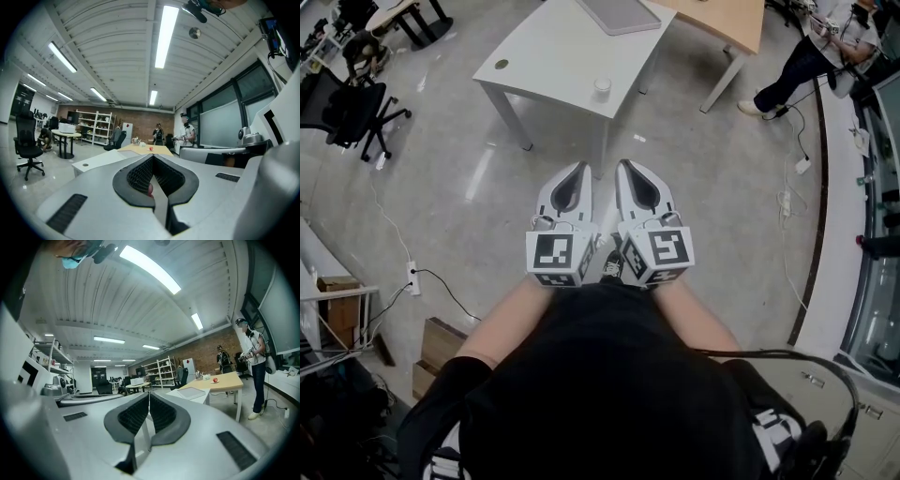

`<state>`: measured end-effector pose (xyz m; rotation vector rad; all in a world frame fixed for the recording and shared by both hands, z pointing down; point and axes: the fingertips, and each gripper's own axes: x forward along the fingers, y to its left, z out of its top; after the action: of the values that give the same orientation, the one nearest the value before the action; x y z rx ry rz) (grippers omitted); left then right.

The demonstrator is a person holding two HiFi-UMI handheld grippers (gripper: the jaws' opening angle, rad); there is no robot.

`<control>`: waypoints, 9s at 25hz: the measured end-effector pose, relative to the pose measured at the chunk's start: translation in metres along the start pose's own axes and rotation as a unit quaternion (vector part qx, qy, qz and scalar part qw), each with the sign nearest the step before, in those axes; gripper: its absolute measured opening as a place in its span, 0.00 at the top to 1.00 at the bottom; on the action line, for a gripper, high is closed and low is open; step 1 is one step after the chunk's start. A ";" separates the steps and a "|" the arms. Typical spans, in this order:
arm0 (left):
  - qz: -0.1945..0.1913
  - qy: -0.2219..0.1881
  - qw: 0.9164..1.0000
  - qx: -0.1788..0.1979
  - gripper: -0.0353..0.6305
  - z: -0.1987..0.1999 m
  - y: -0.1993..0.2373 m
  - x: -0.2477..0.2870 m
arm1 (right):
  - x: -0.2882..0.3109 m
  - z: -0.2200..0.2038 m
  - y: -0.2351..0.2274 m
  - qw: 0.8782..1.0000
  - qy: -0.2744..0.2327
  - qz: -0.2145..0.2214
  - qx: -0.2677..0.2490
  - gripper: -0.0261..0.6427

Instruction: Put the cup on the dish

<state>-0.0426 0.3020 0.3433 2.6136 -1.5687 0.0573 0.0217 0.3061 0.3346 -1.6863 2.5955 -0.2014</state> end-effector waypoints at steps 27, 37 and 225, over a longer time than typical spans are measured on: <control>0.028 0.015 0.999 0.040 0.95 0.022 -0.010 0.101 | 0.061 0.038 -0.085 0.999 -0.018 0.040 -0.012 0.94; 0.031 0.016 0.999 0.008 0.95 0.013 0.010 0.106 | 0.070 0.015 -0.084 0.999 0.013 0.031 -0.012 0.94; -0.087 0.230 0.969 -0.006 0.95 -0.174 0.242 0.473 | 0.435 -0.258 -0.187 0.917 0.279 0.270 -0.086 0.56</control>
<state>-0.0306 -0.2095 0.5685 2.4721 -1.1737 0.5900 -0.0129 -0.1434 0.6313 -0.9601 3.4701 -0.5039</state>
